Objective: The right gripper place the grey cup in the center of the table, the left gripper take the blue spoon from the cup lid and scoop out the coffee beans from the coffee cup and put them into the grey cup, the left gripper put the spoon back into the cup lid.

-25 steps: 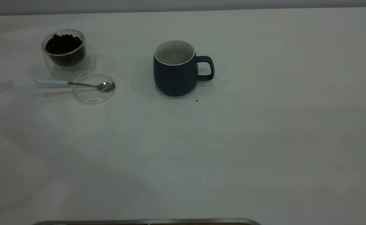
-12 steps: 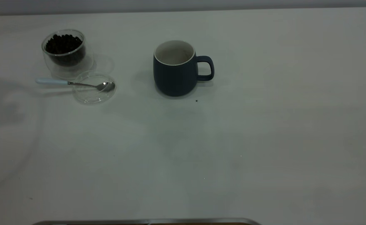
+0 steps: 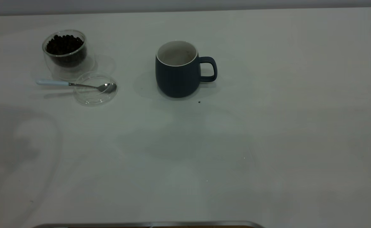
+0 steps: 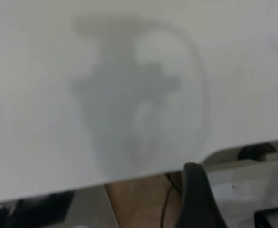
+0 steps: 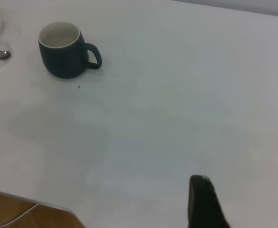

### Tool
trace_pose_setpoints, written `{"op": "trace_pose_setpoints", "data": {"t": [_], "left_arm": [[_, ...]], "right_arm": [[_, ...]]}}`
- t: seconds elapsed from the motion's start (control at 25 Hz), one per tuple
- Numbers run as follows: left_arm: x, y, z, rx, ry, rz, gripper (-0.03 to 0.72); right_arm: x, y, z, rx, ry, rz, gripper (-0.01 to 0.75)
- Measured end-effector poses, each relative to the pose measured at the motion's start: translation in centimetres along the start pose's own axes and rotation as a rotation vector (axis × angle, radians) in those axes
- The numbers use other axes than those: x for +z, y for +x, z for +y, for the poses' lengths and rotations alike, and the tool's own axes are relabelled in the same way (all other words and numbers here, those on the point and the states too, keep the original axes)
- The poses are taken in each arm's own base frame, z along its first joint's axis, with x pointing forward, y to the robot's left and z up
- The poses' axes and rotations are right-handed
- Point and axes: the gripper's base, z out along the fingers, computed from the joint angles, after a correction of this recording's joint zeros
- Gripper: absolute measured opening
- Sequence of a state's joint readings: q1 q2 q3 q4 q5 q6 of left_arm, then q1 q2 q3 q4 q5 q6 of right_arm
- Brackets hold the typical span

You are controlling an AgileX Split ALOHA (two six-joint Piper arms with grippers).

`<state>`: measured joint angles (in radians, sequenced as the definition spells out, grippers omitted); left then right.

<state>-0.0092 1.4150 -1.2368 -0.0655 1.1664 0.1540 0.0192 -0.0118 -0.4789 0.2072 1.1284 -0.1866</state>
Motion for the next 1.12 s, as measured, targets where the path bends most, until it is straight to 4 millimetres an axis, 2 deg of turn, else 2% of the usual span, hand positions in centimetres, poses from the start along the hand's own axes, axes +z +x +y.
{"op": "trace_pose_setpoints", "data": {"t": [0.08,0.28,0.56,0.72,0.84,1.12], "left_arm": [[-0.1,1.6,-0.5,-0.002,0.003,0.003,0.555],[-2.4,5.6,-2.6,0.066,0.009,-0.087,0.555],[-3.5,12.6,-3.2,0.065,0.003,-0.2,0.555],[-3.1,16.8,-3.4,0.068,-0.003,-0.272,0.555],[-2.1,19.5,-3.5,0.069,-0.006,-0.314,0.555],[1.6,23.8,-3.5,0.069,-0.012,-0.381,0.555]], "right_arm": [[0.0,0.0,0.0,0.0,0.0,0.0,0.451],[0.0,0.0,0.0,0.0,0.0,0.0,0.451],[0.0,0.0,0.0,0.0,0.0,0.0,0.451],[0.0,0.0,0.0,0.0,0.0,0.0,0.451],[0.0,0.0,0.0,0.0,0.0,0.0,0.451],[0.0,0.0,0.0,0.0,0.0,0.0,0.451]]}}
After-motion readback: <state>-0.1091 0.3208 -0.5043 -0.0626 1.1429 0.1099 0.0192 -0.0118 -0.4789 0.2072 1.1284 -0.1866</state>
